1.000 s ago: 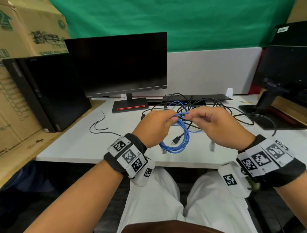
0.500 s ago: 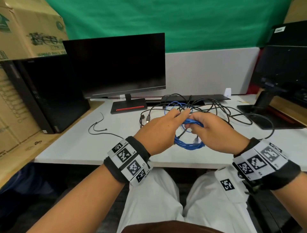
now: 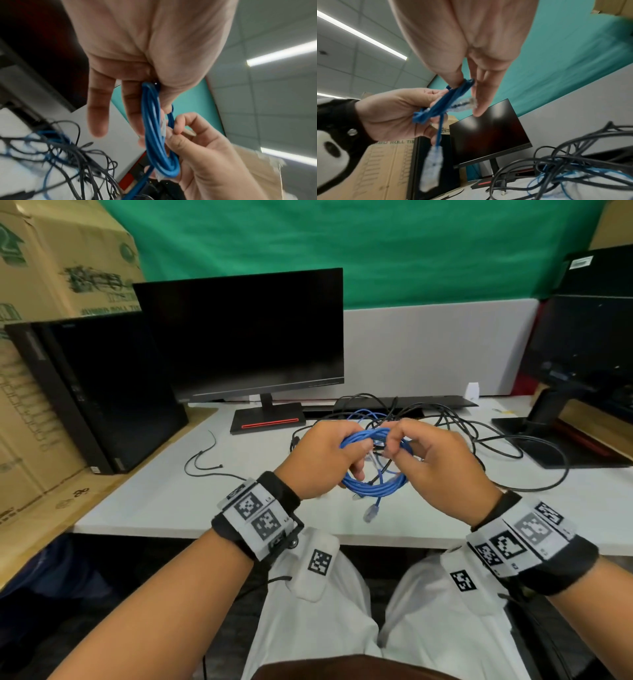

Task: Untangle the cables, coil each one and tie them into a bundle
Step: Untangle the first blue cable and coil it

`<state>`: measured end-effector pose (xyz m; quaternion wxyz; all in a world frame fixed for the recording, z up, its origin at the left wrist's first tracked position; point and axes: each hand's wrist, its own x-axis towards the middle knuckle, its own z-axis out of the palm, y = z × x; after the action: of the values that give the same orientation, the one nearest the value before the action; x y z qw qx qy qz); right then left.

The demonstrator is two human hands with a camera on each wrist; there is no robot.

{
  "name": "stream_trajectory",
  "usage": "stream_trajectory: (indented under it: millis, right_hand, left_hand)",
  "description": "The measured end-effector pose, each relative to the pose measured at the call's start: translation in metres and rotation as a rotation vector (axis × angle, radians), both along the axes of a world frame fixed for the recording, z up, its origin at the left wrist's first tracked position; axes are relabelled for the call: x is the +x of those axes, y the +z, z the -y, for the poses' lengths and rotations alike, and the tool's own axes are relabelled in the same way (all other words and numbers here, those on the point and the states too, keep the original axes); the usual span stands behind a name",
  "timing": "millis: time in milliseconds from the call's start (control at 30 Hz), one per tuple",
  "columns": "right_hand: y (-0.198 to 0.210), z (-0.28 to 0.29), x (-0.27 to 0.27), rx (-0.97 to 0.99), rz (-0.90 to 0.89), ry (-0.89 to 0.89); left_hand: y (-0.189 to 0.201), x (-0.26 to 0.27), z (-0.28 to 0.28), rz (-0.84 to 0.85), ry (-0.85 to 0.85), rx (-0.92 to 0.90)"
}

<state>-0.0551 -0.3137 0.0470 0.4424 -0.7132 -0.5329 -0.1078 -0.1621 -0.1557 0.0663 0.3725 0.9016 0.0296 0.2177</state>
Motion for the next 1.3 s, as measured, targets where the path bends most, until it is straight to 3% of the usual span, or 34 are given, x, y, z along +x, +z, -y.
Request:
stream_trajectory:
  millis: [67,133,267,433,567,700,833,967,1133,1233,1300]
  right_hand:
    - [0.0,0.0,0.002,0.033,-0.069,-0.012]
    - [0.003,0.001,0.002,-0.075,-0.136,0.02]
    - [0.01,0.003,-0.007,-0.184,-0.471,0.285]
    - [0.015,0.004,-0.007,-0.09,-0.879,0.358]
    - [0.024,0.007,-0.011,-0.136,-1.039,0.398]
    - [0.028,0.008,-0.014,-0.147,-1.022,0.287]
    - [0.03,0.011,-0.009,-0.091,-0.826,0.098]
    - [0.027,0.011,-0.005,-0.163,-0.829,0.16]
    - [0.024,0.009,-0.006,-0.127,-0.638,0.191]
    - [0.02,0.005,-0.002,-0.036,-0.539,0.165]
    - [0.015,0.003,0.003,0.06,-0.36,0.078]
  left_hand:
    - [-0.001,0.0,-0.001,0.019,-0.012,-0.149]
    - [-0.002,0.0,0.0,0.06,-0.035,-0.257]
    - [-0.004,0.003,0.005,0.131,-0.045,-0.155]
    - [0.002,0.001,0.005,0.138,-0.065,-0.057]
    - [0.009,-0.005,0.004,0.114,-0.086,0.018]
    - [0.011,-0.009,0.001,0.089,-0.082,0.174]
    - [0.007,-0.011,0.002,0.113,-0.018,0.381]
    - [0.006,-0.006,0.002,0.101,0.035,0.408]
    - [0.004,-0.006,0.014,0.111,0.043,0.567]
    - [0.0,-0.001,0.012,0.114,0.035,0.457]
    - [-0.002,0.001,0.01,0.161,0.076,0.318]
